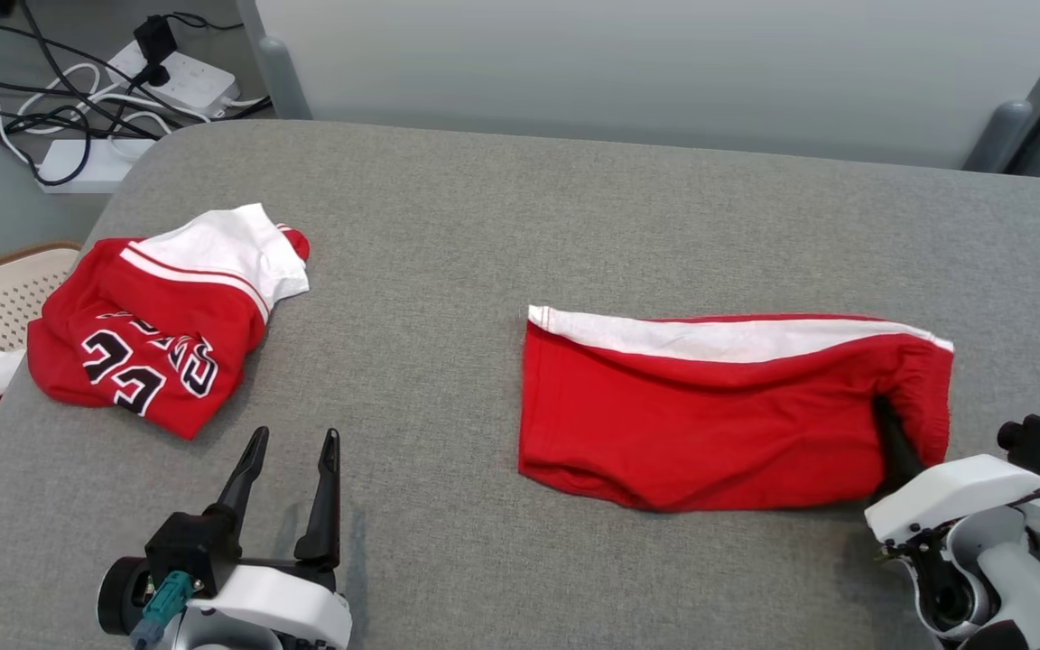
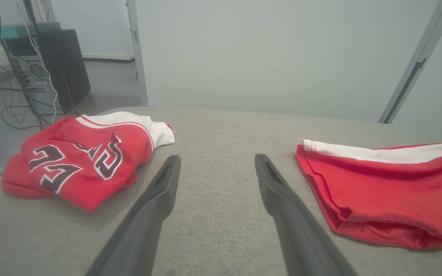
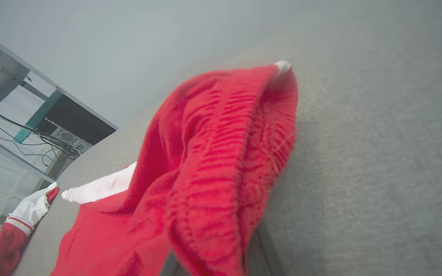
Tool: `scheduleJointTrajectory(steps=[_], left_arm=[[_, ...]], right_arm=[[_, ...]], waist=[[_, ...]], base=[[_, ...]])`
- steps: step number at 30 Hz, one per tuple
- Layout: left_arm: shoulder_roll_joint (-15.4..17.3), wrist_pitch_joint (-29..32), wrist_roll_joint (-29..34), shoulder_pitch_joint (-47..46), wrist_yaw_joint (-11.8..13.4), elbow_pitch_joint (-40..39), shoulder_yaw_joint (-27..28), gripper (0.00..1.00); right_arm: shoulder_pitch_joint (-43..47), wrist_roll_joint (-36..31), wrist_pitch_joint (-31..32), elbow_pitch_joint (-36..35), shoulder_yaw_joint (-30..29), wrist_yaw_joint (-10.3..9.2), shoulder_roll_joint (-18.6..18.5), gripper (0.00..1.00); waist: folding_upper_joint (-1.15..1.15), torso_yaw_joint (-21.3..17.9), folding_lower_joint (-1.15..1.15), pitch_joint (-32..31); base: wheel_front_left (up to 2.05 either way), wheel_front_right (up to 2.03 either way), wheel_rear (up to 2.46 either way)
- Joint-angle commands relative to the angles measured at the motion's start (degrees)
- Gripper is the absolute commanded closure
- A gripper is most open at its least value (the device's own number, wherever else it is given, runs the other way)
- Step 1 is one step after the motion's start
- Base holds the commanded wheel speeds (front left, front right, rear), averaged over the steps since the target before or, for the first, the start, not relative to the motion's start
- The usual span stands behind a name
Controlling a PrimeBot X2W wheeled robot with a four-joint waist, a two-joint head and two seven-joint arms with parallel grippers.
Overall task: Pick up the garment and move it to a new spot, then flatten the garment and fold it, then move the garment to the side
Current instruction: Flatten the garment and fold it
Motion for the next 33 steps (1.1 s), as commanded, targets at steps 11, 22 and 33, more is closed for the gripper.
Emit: scheduleJointTrajectory(steps=[11, 22, 33], left_arm=[[0.3, -0.3, -1.6, -2.4, 0.4, -1.2, -0.2, 0.0], [0.3, -0.3, -3.6, -2.5, 0.8, -1.6, -3.1, 0.0], [0.3, -0.3, -3.8, -3.0, 1.5, -2.3, -3.4, 0.0]], right_arm=[[-2.6, -0.8, 4.1, -14.7, 11.9, 0.25, -3.9, 1.0], [-7.5, -3.6, 7.9, -11.2, 21.1, 0.25, -0.7, 1.0], [-12.8, -5.7, 2.6, -5.4, 22.7, 0.25, 0.3, 0.0]], waist=[[0.0, 0.2, 0.0, -1.1], [0.0, 7.6, 0.0, -1.0], [0.0, 8.1, 0.0, -0.2]], base=[[0.0, 0.0, 0.0], [0.0, 0.0, 0.0], [0.0, 0.0, 0.0]])
